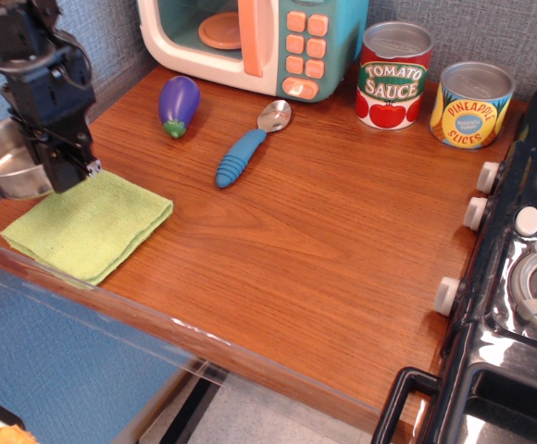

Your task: Pick up the pot and place it on top of the cloth

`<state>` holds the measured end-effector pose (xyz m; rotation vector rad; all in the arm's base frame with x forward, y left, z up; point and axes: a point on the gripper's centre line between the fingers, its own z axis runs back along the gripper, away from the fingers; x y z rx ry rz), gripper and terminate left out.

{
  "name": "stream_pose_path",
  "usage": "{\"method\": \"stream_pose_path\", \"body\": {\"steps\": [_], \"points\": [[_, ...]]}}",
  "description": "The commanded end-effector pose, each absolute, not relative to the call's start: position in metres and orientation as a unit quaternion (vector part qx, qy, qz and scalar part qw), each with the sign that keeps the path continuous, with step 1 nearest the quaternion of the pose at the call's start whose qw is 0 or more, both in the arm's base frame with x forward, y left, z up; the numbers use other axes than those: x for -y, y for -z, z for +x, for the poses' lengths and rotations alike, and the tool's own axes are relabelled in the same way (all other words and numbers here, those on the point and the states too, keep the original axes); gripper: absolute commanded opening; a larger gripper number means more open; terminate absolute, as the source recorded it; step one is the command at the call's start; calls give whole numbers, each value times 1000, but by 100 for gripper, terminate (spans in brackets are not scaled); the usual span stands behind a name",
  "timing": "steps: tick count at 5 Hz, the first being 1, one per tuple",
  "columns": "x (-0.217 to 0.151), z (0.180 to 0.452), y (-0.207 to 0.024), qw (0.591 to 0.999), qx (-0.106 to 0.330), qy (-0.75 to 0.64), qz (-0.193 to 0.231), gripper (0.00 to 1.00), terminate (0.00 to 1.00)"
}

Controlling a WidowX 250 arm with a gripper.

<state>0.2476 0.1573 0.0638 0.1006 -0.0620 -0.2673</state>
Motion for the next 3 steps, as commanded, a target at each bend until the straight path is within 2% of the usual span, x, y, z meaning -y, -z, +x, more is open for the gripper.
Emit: {"method": "stream_pose_path", "body": {"steps": [1,3], "points": [[-104,215,-64,976,41,198,82,0,0],[-96,216,-48,977,19,187,99,0,0]]}}
